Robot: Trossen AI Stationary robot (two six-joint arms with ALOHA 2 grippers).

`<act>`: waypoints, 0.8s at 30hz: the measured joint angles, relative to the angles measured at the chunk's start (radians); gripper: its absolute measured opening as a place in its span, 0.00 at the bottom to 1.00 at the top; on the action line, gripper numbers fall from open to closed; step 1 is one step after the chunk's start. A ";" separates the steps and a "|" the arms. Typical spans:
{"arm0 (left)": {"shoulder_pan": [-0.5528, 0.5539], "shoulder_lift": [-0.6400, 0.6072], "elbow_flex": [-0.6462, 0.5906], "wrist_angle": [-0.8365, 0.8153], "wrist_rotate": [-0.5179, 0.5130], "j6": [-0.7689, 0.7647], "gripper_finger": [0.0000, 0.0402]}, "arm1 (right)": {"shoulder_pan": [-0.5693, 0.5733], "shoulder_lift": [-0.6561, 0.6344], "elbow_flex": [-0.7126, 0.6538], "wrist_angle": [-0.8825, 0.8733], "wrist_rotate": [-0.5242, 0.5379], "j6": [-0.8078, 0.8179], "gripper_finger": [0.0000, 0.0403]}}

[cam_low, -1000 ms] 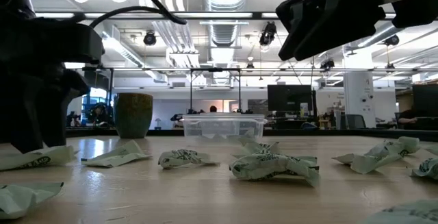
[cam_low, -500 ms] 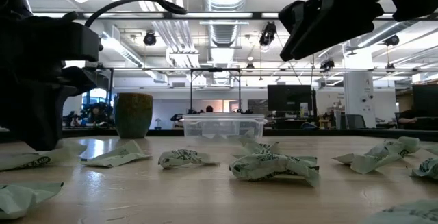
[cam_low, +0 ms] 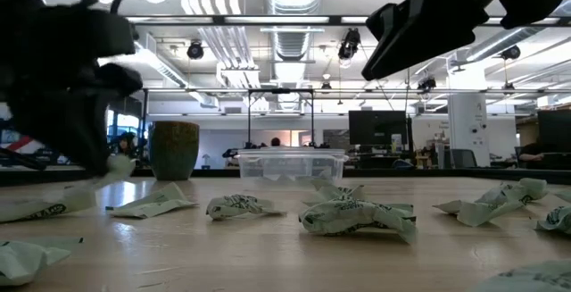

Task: Pick and place Stevia / Truvia into bins
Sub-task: Put the stevia packet into the bottom transparent container

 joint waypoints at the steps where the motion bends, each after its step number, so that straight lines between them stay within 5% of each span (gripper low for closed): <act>1: 0.000 -0.016 0.000 0.002 -0.018 0.009 0.00 | 0.000 0.000 0.000 0.000 0.004 0.000 0.17; 7: 0.005 -0.105 0.000 0.035 -0.193 0.117 0.00 | 0.000 0.000 0.000 0.000 0.037 -0.002 0.17; 12: 0.058 -0.145 -0.005 0.232 -0.304 0.340 0.00 | 0.000 0.000 0.000 -0.001 0.083 -0.011 0.18; 17: 0.179 -0.137 -0.005 0.449 -0.277 0.559 0.00 | 0.000 0.000 0.000 -0.009 0.087 -0.026 0.18; 24: 0.385 -0.073 -0.005 0.612 -0.048 0.658 0.00 | 0.000 0.000 0.000 -0.074 0.105 0.007 0.16</act>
